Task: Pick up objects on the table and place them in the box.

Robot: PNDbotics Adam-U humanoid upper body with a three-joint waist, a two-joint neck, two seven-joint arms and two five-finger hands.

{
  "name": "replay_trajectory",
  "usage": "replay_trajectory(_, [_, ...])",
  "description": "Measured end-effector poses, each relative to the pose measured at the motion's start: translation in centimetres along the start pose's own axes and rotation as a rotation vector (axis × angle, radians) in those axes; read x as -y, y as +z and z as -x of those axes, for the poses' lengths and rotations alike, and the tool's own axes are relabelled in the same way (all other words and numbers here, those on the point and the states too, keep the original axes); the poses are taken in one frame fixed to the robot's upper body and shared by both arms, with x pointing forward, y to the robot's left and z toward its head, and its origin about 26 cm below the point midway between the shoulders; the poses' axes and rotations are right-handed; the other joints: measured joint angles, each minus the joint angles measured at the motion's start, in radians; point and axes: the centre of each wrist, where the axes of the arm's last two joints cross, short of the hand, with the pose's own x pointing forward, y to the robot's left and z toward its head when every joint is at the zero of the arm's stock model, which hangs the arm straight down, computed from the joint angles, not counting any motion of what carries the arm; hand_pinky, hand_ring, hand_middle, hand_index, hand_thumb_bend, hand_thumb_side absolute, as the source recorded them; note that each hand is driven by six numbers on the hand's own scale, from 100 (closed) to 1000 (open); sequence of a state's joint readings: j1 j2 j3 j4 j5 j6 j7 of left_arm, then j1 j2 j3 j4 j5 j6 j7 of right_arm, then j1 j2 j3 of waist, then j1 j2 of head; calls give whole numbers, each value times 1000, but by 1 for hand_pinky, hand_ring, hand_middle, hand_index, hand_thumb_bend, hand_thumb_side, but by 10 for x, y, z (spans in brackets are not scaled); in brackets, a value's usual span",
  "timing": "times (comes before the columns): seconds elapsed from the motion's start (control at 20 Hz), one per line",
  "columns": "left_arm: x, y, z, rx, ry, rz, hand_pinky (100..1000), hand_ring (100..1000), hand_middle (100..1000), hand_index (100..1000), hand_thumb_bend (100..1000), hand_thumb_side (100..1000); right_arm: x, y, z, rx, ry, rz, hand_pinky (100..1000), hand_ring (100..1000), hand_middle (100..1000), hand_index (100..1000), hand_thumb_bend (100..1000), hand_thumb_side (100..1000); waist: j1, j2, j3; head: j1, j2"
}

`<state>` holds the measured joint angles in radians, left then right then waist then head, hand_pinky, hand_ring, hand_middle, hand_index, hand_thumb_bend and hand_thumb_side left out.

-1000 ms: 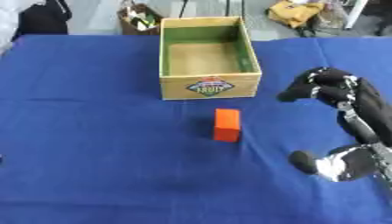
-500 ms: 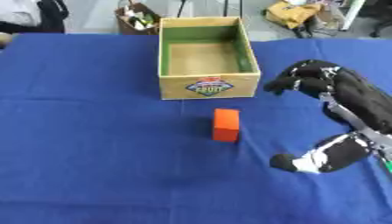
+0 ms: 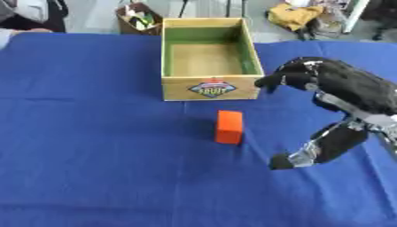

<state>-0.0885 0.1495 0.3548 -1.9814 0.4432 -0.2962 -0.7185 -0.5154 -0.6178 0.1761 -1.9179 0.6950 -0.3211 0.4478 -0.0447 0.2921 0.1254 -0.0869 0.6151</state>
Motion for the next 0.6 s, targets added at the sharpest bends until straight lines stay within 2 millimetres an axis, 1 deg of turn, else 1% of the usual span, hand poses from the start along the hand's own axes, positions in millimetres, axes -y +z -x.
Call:
replay_trajectory(0.2, [0,0,0,0,2,3,100,151,178,439,100,973,-4,-4,11,-39,21,-70,784,761,667,880,719,564,-4,0,15,-12,0])
replay_trajectory(0.3, [0,-1,0,2,3,4,100,151,178,439,100,974,-8,-5,18,-60,18,-97,784,761,666,873,696,546,-9,1,24,-19,0])
replay_trajectory(0.4, [0,-2,0,5,4,7,100,151,178,438,100,975,-11,-7,23,-81,13,-119,785,762,669,867,671,548,-14,4,34,-26,-1])
replay_trajectory(0.5, [-1,-4,0,9,3,11,100,151,177,438,100,976,-14,-9,29,-102,5,-136,791,773,659,855,576,582,-16,9,43,-33,-2])
replay_trajectory(0.6, [-1,-6,-1,12,3,16,100,151,177,438,100,975,-16,-10,34,-128,-4,-141,797,785,653,852,559,581,-19,13,53,-39,-2])
